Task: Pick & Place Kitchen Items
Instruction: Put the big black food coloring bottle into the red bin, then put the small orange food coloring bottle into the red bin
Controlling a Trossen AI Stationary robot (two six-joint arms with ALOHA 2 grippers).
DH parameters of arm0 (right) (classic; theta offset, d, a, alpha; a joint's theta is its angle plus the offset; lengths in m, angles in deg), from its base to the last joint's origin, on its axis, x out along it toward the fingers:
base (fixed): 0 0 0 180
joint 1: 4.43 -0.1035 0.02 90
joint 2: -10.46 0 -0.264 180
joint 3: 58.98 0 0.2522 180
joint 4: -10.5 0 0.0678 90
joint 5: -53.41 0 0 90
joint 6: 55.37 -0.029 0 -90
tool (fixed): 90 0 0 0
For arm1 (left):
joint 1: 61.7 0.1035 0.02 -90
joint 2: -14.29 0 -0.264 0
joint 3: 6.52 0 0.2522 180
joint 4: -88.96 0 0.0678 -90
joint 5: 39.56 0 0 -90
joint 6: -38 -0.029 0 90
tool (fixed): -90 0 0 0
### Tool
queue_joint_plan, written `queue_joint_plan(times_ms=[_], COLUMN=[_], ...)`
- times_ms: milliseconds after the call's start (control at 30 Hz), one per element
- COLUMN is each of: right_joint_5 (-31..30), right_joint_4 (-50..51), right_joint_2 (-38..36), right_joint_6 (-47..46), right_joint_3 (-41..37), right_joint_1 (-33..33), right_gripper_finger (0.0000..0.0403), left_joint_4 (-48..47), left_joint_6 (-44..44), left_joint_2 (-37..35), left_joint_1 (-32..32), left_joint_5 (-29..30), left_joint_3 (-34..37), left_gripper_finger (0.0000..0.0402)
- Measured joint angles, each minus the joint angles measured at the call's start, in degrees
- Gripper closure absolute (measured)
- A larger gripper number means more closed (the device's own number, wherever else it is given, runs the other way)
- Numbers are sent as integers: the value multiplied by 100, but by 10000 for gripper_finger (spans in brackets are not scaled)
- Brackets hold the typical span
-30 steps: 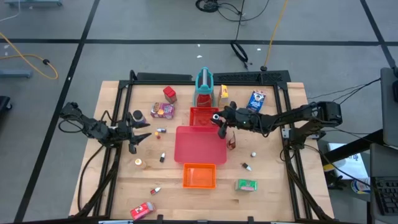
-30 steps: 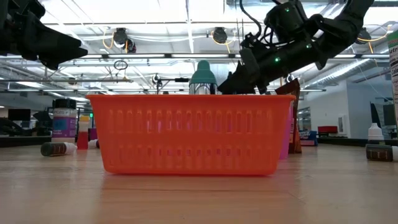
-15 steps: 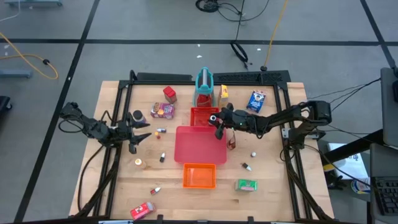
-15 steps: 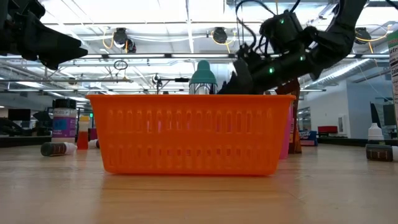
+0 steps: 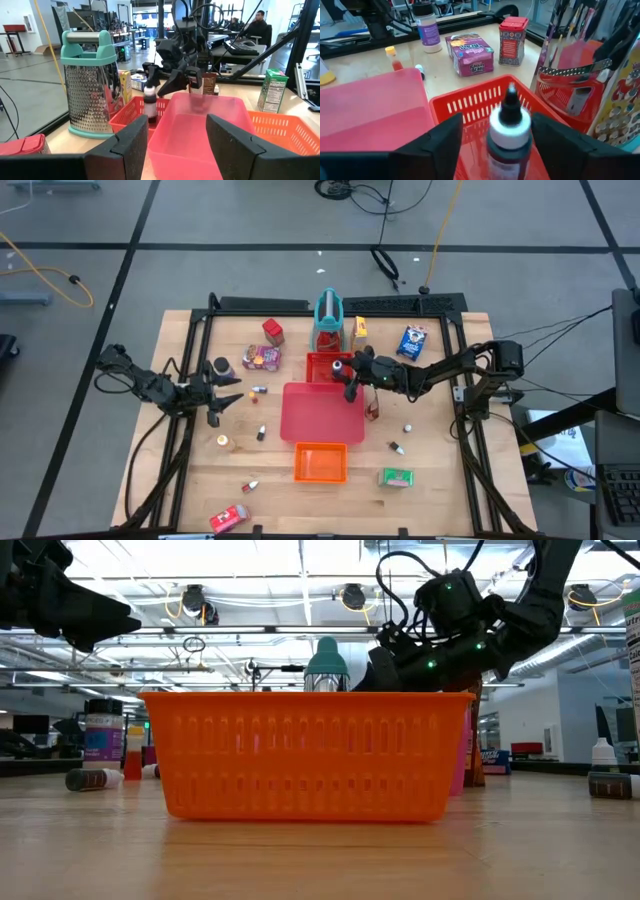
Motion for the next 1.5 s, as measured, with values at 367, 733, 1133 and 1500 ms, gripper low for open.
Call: queue_joint_plan(times_ms=[367,733,1133,1500], right_joint_5=[0,-350,-1060,-1530], right_joint_4=[0,912,2652,1718], right_joint_2=[0,-1000,-2227,-3410], right_joint_6=[50,625,429,-276], right_joint_3=[0,2,-250,-2004], right_joint_1=[0,0,4,-35], right_gripper_finger=[183,189,191,205], left_joint_4=[0,-2,-31,-52], left_joint_6=[0,0,0,12], left_joint_2=[0,0,-1,-2], left_joint_1=[0,0,0,0], left_joint_5=[-1,-2,-1,-1], left_joint_3=[-1,-2,0,-1], left_gripper_finger=[201,201,201,201])
